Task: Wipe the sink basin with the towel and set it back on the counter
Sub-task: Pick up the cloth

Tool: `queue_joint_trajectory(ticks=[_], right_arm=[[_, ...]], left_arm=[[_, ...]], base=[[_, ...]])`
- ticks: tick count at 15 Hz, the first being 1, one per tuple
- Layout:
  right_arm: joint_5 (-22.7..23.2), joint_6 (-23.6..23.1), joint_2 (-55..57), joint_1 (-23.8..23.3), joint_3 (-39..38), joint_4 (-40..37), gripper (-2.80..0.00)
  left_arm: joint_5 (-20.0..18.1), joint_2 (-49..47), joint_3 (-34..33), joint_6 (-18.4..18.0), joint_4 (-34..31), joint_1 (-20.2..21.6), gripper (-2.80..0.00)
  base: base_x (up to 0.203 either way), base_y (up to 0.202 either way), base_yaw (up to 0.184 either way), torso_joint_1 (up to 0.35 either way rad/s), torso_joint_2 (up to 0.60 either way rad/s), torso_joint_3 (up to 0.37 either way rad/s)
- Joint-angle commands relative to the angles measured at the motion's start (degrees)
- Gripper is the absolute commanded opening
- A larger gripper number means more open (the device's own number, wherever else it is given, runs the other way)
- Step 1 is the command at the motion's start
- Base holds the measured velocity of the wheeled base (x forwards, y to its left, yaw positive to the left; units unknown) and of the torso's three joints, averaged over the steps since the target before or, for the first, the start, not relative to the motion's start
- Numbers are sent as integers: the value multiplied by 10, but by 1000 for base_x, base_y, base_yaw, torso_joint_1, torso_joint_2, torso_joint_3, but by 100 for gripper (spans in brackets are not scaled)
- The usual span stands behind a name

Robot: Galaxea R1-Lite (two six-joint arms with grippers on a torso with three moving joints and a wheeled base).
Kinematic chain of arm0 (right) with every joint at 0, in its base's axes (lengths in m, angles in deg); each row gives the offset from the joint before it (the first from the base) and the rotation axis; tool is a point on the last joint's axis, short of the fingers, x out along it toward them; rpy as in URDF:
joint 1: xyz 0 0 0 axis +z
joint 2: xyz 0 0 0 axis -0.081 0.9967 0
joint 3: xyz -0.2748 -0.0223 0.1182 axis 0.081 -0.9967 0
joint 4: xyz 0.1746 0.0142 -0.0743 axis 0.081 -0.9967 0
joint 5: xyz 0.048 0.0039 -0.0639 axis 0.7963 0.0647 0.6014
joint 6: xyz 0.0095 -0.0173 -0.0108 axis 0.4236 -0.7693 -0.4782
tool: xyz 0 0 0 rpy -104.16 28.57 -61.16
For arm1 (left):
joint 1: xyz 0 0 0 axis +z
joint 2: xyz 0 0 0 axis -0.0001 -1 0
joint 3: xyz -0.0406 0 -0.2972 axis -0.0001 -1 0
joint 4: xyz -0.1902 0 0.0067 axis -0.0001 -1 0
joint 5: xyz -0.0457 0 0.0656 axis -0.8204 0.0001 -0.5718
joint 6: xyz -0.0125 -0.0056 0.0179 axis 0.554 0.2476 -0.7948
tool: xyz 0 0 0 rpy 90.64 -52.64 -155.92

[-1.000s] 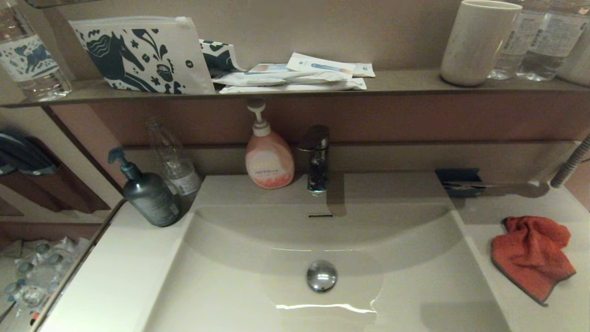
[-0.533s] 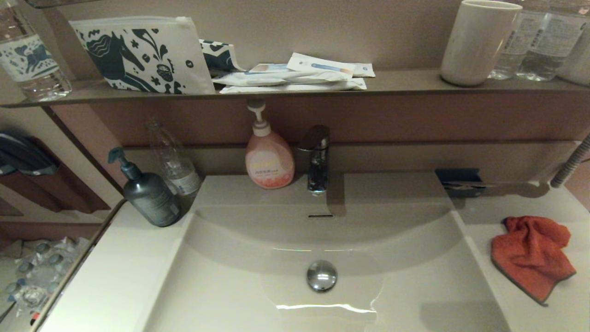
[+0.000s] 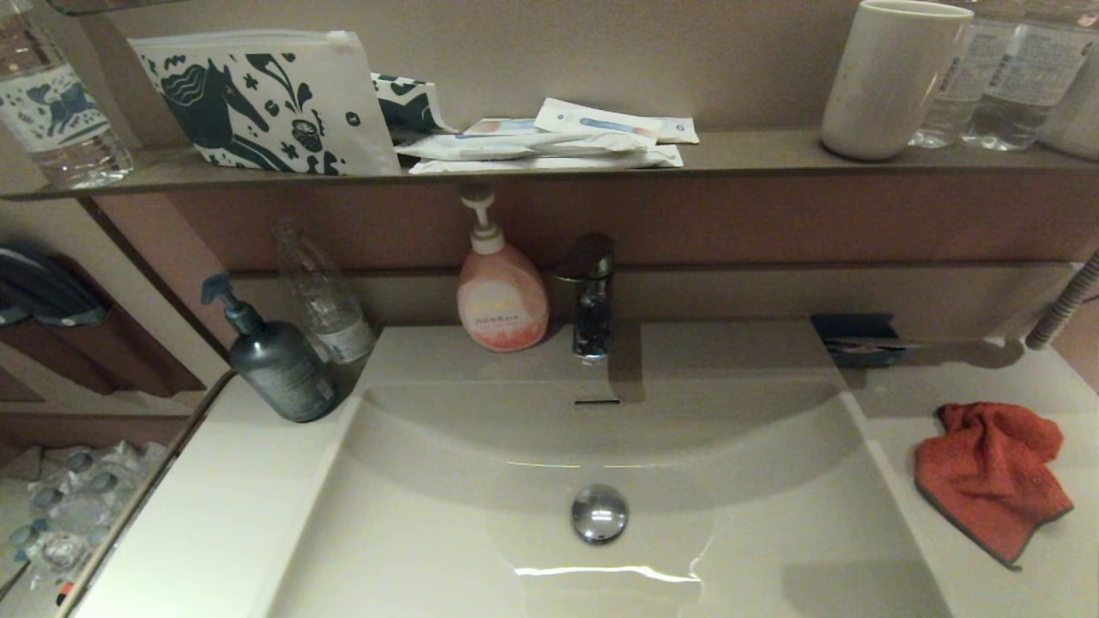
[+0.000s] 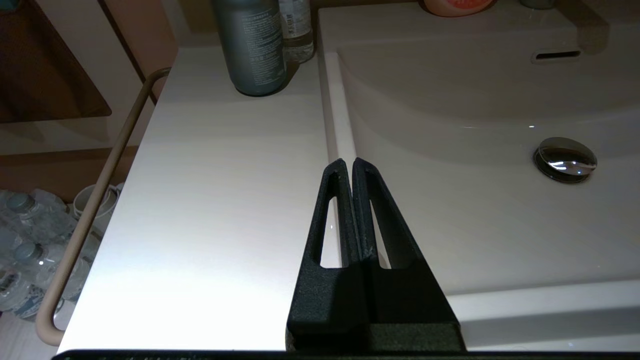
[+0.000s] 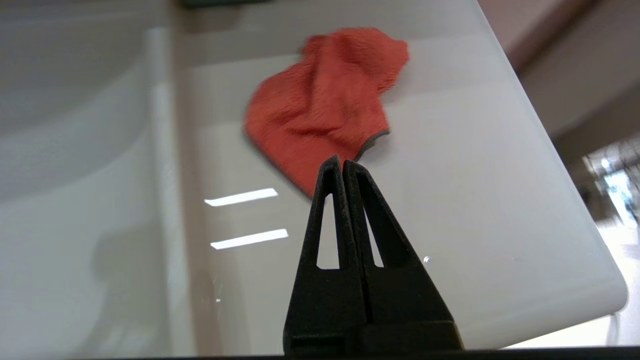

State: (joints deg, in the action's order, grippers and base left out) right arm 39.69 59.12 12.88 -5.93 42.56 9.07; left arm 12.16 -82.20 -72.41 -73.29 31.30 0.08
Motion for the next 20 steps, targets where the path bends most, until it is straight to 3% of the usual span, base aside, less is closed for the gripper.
queue_joint_trajectory(ticks=[1, 4, 6, 12, 13, 16, 20], right_arm=[[-7, 6, 134, -9, 26, 15, -280], [-15, 8, 240, -25, 65, 81, -280], [-24, 0, 274, -66, 75, 118, -280], [-27, -13, 378, -126, 65, 124, -280], [-26, -14, 383, -127, 64, 125, 0], [-22, -24, 393, -126, 65, 127, 0], [-1, -71, 443, -126, 76, 143, 0]], left_arm=[[0, -1, 0, 0, 0, 0, -280], [0, -1, 0, 0, 0, 0, -280], [0, -1, 0, -1, 0, 0, -280], [0, -1, 0, 0, 0, 0, -280], [0, -1, 0, 0, 0, 0, -280], [0, -1, 0, 0, 0, 0, -280], [0, -1, 0, 0, 0, 0, -280]], base=[[0, 0, 0, 0, 0, 0], [0, 0, 0, 0, 0, 0], [0, 0, 0, 0, 0, 0], [0, 0, 0, 0, 0, 0], [0, 0, 0, 0, 0, 0], [0, 0, 0, 0, 0, 0], [0, 0, 0, 0, 0, 0]])
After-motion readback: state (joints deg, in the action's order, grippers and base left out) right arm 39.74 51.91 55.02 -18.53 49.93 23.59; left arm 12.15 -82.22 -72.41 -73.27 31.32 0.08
